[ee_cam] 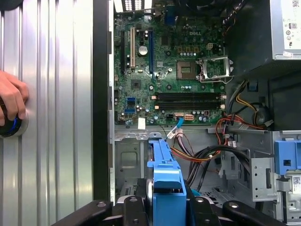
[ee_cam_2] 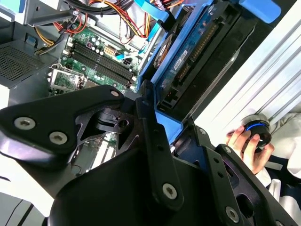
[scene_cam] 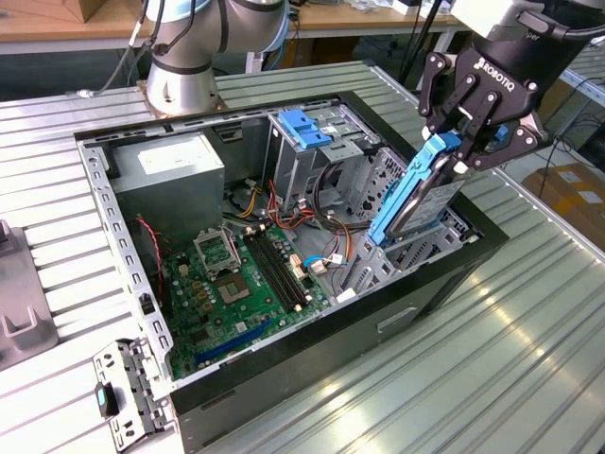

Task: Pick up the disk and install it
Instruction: 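Insert the disk into the insertion slot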

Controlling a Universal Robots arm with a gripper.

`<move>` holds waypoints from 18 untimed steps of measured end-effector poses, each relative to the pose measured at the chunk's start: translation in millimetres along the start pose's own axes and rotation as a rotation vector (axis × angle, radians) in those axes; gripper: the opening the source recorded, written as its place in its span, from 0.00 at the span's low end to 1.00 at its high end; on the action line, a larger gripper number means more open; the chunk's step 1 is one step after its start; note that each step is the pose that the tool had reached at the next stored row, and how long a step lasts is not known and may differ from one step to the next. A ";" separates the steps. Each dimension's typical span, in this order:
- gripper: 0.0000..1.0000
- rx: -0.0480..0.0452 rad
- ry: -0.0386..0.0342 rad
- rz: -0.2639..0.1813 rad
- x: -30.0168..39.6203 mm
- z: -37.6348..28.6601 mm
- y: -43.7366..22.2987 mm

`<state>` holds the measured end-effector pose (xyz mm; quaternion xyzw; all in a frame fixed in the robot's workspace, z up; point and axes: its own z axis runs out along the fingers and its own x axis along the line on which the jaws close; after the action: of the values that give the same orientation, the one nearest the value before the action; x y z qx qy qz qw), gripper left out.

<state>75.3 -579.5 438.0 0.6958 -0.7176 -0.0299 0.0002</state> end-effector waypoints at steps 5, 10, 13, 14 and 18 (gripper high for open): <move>0.37 -0.0001 -0.0003 -0.005 0.5 3.1 -0.2; 0.37 -0.0004 -0.0003 -0.011 1.5 5.1 -0.3; 0.37 -0.0004 -0.0002 -0.012 1.9 7.3 -0.4; 0.37 -0.0004 -0.0001 -0.013 2.0 8.3 -0.5; 0.37 -0.0004 0.0000 -0.013 2.4 10.0 -0.6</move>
<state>75.4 -581.5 427.9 0.7004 -0.7131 -0.0300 0.0002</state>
